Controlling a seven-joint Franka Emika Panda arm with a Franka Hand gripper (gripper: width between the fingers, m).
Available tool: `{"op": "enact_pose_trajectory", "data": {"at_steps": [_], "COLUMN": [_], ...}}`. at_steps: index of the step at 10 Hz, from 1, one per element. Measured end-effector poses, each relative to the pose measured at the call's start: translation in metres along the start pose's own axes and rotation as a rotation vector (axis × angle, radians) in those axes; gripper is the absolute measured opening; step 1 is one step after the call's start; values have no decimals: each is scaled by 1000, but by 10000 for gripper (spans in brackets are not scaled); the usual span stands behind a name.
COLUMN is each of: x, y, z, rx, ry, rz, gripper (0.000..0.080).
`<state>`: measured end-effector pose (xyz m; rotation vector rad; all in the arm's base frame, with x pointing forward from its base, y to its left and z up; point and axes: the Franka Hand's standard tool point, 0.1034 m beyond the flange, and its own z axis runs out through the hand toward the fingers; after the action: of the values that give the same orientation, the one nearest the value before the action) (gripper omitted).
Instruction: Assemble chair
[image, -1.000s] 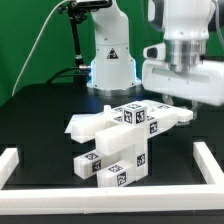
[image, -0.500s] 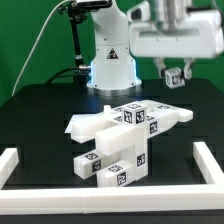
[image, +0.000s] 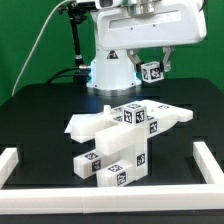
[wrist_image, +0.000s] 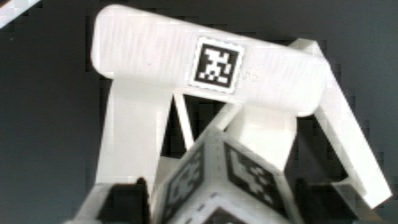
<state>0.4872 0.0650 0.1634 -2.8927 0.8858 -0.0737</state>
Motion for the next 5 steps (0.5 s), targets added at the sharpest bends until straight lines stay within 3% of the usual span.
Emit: {"op": "enact_pose_trajectory", "data": {"at_steps": [3, 5], "x": [1, 27], "y": [3, 23], "z": [0, -9], "rx": [-5, -68], "ry": [-2, -3], "rz": [-16, -152], "gripper": [393, 393]}}
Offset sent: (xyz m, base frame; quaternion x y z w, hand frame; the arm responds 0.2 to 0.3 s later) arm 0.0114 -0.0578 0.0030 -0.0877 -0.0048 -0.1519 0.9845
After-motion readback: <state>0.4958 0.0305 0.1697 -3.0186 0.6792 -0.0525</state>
